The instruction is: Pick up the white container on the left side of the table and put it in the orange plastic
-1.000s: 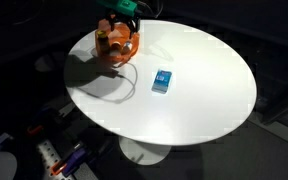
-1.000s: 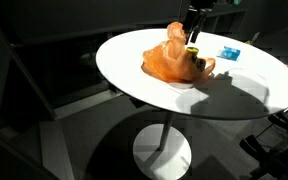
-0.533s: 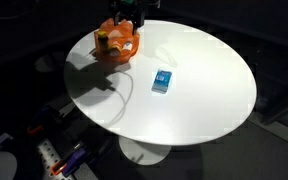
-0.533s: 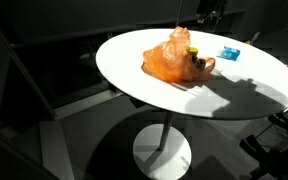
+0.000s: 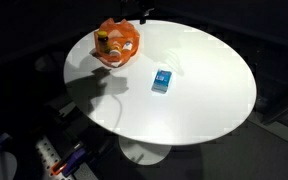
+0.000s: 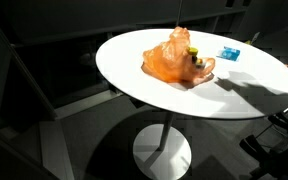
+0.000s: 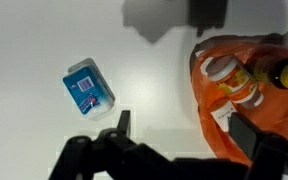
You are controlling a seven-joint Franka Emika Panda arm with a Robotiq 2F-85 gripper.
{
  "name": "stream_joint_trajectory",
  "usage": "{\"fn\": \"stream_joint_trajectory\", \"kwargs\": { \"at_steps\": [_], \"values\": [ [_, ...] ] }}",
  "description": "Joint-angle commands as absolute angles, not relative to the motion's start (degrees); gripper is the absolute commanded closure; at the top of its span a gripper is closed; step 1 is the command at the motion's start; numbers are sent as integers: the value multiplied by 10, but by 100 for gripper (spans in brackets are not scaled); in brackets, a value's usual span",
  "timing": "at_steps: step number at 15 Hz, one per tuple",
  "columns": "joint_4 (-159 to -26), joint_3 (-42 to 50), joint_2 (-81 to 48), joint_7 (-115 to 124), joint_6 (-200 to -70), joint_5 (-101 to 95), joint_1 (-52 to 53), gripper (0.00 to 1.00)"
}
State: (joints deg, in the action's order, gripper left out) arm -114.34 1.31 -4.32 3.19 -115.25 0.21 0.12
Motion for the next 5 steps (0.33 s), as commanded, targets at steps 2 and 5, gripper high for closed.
{"fn": "stream_joint_trajectory", "kwargs": {
  "at_steps": [2,5],
  "values": [
    [-1143,12,-36,33,-1138,1,-4,0],
    [-1143,12,-39,33,-1139,1,-3,0]
  ]
}}
